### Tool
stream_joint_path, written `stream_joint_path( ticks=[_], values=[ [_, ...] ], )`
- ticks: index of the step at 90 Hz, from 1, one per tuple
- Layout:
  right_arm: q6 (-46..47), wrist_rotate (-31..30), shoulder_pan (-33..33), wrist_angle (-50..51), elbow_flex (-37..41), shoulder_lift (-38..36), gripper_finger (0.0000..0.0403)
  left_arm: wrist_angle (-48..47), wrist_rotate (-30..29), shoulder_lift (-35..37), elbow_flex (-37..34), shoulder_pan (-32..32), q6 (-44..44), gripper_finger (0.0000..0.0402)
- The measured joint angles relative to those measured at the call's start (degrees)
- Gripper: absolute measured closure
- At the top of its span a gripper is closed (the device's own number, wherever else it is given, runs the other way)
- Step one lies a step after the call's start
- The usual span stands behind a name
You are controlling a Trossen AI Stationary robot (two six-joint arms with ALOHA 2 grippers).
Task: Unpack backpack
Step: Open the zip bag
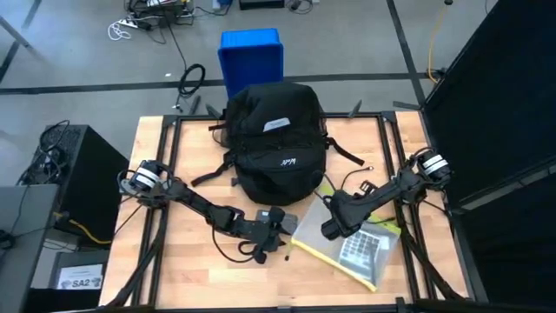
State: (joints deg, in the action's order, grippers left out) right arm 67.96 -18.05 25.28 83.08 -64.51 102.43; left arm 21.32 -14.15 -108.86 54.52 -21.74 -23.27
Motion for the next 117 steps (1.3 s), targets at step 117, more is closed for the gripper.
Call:
stream_joint_path(
  ticks=[117],
  values=[
    [8.95, 28.8, 13.9, -0.95, -1.72, -3.26, 0.0403, -5.2, -5.05, -0.64, 2.14, 1.15, -18.45, 0.0264]
  ],
)
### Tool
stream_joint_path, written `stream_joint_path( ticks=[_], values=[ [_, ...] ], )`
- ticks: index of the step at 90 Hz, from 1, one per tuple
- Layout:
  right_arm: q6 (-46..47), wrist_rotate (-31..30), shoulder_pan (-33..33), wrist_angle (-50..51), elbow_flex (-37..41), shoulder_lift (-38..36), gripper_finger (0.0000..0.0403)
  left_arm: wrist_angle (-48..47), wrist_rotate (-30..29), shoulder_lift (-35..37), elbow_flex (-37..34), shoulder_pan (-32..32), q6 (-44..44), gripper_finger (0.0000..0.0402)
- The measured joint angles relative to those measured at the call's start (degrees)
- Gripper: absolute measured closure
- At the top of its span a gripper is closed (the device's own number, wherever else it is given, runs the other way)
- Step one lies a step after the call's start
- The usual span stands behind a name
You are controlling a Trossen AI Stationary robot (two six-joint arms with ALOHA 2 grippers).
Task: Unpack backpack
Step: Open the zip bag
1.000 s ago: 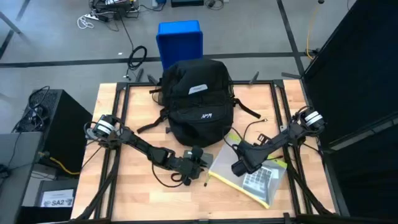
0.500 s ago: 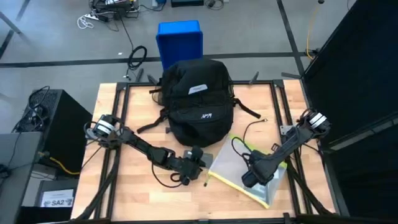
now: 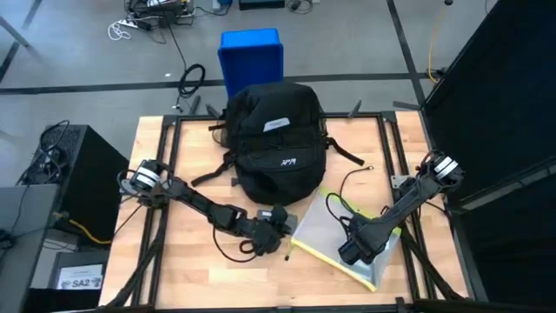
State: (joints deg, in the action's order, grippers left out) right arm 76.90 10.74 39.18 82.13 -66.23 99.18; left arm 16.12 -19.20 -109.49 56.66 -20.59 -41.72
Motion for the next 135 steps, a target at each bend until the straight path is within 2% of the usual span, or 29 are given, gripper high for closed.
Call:
stream_joint_path(
  ticks=[17, 40, 58, 73, 83, 95, 99, 111, 135],
  values=[
    [-0.59, -0.22, -0.81, -4.66, 4.06, 0.0, 0.0403, 0.87, 1.57, -4.08, 2.48, 1.29, -0.28, 0.0264],
    [-6.51, -4.6, -5.13, -15.28, 10.35, 0.02, 0.0403, 0.35, 1.56, -7.73, 7.89, 1.65, -0.28, 0.0264],
    [-10.5, -10.6, -8.46, -16.52, 10.97, -0.04, 0.0403, -0.31, 2.71, -7.93, 9.48, 1.34, -2.86, 0.0264],
    [-13.59, -13.25, -10.37, -19.25, 10.97, -0.02, 0.0403, -0.03, 4.52, -7.93, 9.55, 1.24, -2.88, 0.0267],
    [-14.41, -14.74, -11.06, -21.51, 11.01, 0.02, 0.0403, 0.37, 4.26, -7.93, 9.55, 0.71, -2.81, 0.0295],
    [-16.05, -15.91, -11.5, -23.59, 10.99, 0.02, 0.0403, 0.7, 1.81, -7.93, 9.6, -0.49, -2.88, 0.0375],
    [-16.53, -16.35, -11.72, -24.44, 10.99, 0.02, 0.0403, 0.69, 0.48, -7.93, 9.62, -0.88, -2.87, 0.039],
    [-18.6, -17.79, -12.8, -27.98, 10.99, 0.02, 0.0403, -2.54, -1.98, -6.58, 9.64, -2.42, -2.26, 0.0399],
    [-28.03, -21.26, -17.62, -39.84, 10.94, 0.02, 0.0403, -18.53, -5.44, 1.72, 9.7, -5.77, 10.75, 0.0402]
  ],
)
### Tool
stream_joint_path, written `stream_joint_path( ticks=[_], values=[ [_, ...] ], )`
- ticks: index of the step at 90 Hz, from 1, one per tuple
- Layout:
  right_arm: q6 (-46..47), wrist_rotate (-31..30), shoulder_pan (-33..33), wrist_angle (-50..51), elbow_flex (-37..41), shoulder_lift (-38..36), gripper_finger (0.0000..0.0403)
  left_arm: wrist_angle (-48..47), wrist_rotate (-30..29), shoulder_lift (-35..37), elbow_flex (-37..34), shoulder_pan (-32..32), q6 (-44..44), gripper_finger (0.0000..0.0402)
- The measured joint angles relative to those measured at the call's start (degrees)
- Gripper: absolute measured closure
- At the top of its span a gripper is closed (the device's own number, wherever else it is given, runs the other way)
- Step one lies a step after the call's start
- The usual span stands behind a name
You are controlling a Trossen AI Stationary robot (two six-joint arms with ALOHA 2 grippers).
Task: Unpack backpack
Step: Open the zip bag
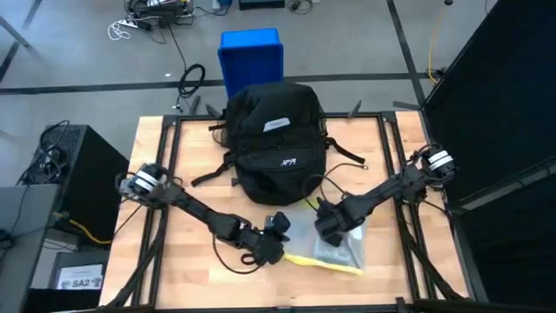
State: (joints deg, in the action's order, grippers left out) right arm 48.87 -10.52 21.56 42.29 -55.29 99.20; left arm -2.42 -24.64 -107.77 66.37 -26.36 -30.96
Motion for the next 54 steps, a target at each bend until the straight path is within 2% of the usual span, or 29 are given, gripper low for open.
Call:
stream_joint_path(
  ticks=[29, 41, 54],
  values=[
    [-17.21, -2.12, -7.18, -21.22, -0.1, 0.08, 0.0403, -13.17, -1.78, 6.15, -0.02, -3.52, 12.84, 0.0401],
    [-21.56, -1.69, -7.72, -19.09, -3.65, -1.09, 0.0402, -14.35, -2.19, 6.24, -0.02, -3.88, 14.88, 0.0401],
    [-23.61, -2.22, -4.85, -17.94, -7.98, -3.91, 0.0401, -14.08, -1.96, 6.2, -0.03, -3.85, 15.15, 0.0402]
  ],
)
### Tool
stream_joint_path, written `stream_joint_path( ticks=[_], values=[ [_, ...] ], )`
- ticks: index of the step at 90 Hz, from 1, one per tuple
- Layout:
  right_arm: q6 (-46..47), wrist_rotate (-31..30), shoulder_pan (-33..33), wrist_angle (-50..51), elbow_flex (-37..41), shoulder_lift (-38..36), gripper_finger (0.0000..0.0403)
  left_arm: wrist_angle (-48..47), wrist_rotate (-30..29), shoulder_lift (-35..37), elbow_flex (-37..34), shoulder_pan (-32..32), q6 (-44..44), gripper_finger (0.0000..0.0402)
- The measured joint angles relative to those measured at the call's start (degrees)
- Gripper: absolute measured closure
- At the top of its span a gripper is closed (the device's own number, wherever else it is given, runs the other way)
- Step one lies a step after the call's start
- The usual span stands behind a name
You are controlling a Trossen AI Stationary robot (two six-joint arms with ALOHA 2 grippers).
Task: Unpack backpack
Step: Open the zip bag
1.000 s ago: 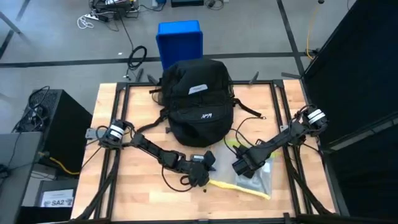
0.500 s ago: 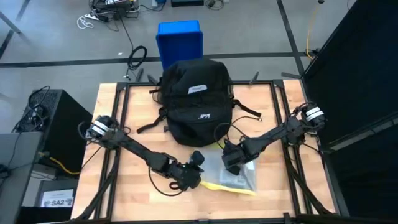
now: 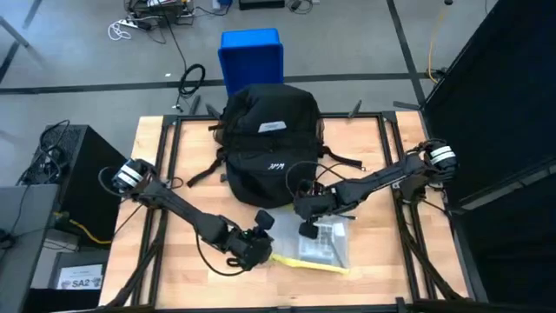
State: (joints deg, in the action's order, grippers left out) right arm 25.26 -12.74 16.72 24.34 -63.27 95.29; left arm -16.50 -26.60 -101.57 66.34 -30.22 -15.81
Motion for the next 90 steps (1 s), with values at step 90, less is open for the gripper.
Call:
stream_joint_path(
  ticks=[90],
  values=[
    [5.45, -9.14, 11.69, -19.18, -1.24, 11.65, 0.0402, 4.79, -6.22, -0.12, -0.03, 4.37, 4.5, 0.0402]
  ],
)
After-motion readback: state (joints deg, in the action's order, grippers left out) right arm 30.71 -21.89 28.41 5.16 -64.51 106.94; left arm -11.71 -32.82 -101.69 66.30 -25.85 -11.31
